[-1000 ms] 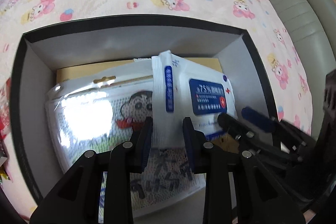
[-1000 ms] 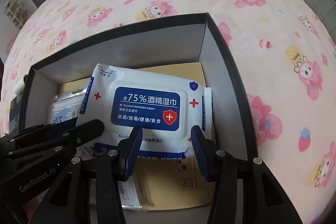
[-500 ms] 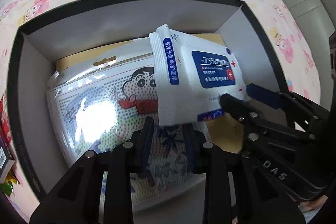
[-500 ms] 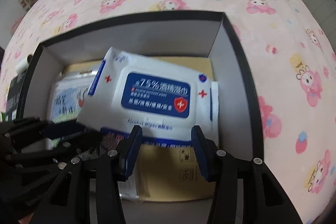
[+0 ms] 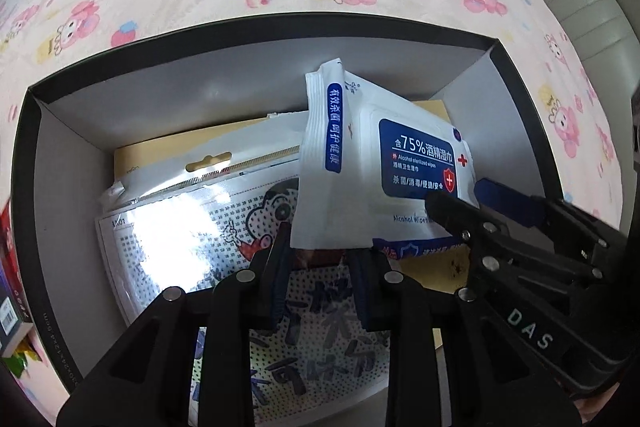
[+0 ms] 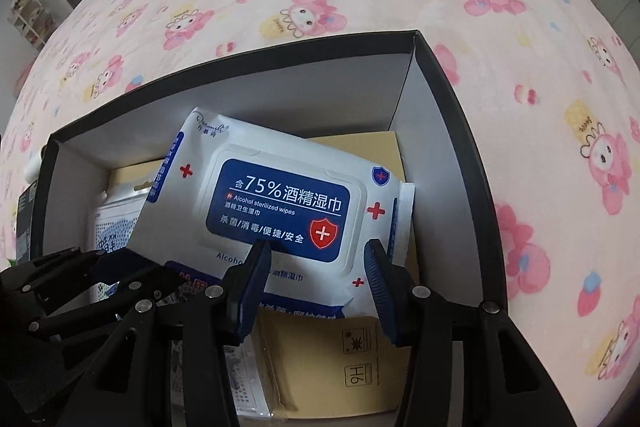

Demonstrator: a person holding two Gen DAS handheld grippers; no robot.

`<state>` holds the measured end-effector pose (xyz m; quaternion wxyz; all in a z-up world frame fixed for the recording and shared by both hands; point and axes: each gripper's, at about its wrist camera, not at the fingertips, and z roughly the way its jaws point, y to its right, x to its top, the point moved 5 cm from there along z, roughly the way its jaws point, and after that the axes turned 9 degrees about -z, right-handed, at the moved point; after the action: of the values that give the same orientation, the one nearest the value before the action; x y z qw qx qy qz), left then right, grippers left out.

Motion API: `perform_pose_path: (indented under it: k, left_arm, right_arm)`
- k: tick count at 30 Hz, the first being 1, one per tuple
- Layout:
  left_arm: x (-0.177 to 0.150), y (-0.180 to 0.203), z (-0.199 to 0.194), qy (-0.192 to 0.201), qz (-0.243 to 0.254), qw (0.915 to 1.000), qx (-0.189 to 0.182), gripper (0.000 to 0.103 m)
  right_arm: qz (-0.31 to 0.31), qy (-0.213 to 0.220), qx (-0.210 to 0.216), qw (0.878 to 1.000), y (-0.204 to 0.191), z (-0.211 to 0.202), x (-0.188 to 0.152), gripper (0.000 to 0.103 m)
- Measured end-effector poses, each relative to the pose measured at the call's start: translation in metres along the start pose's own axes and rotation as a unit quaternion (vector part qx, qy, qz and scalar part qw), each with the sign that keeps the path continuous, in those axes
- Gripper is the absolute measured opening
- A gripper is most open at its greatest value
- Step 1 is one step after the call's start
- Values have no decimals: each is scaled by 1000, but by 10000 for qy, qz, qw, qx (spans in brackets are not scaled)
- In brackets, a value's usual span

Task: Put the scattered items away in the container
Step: 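Open the left gripper to release the wipes pack into the box, then move the left tool back toward the scattered items on the bedspread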

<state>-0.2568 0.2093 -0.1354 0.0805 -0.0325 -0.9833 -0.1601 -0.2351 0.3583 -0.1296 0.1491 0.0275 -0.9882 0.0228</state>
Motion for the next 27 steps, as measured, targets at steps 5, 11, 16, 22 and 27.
perform_pose_path:
  k: [5, 11, 16, 22, 27]
  left_arm:
    - [-11, 7, -7, 62, 55, 9999, -83, 26]
    - [-36, -1, -29, 98, 31, 9998, -193, 28]
    - [-57, -6, -66, 396, -1, 9983, -437, 28]
    - [-74, -3, -97, 810, 64, 9954, -501, 32]
    - [-87, -7, -111, 1234, 34, 9922, -179, 33]
  right_arm:
    - [-56, 104, 29, 9999, -5, -11, -3, 44]
    - [-57, 216, 151, 9996, -14, -22, -16, 45]
    - [-70, 486, 219, 9986, -23, -43, -23, 45]
    - [-279, 1075, -53, 9938, -47, -78, -31, 46]
    - [-493, 1298, -111, 9903, -72, -91, -39, 46]
